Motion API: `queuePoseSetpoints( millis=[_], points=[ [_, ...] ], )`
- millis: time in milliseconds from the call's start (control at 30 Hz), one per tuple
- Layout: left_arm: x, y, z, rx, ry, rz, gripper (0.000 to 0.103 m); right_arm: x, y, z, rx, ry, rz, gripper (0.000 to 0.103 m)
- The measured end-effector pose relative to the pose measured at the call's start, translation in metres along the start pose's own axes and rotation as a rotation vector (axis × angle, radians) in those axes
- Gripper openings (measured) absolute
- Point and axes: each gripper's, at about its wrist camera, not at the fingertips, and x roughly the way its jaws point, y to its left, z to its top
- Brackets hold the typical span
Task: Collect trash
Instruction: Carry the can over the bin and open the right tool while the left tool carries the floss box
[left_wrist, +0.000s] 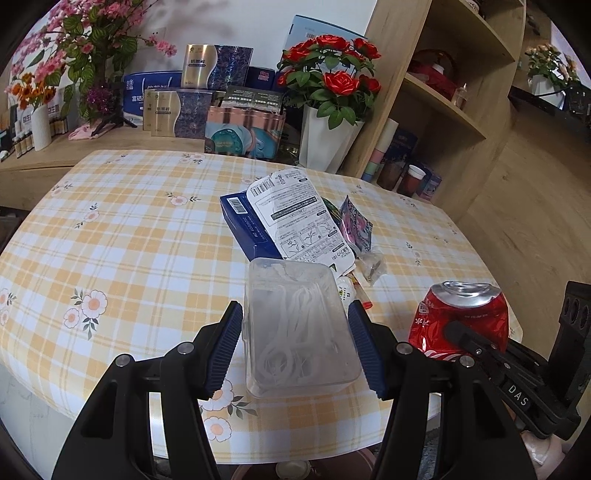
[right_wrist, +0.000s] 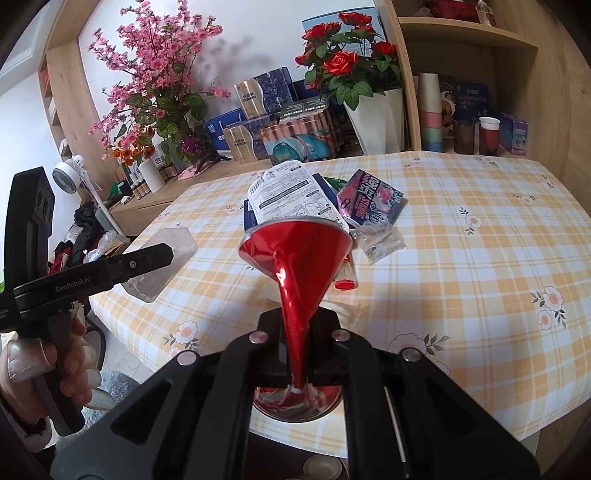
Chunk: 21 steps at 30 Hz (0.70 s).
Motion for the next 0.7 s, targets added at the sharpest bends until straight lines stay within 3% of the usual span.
queuePoseSetpoints(
  millis=[300, 700],
  points=[
    [0.003, 0.002, 0.001, -0.008, 0.003, -0.009, 0.058, 0.003, 0.001, 0.003, -0.006, 0.0, 0.006, 0.009],
    [-0.047, -0.015, 0.003, 0.021, -0.06, -0.052, 0.058, -0.025, 0.015, 0.003, -0.042, -0.03, 0.037, 0.009]
  ],
)
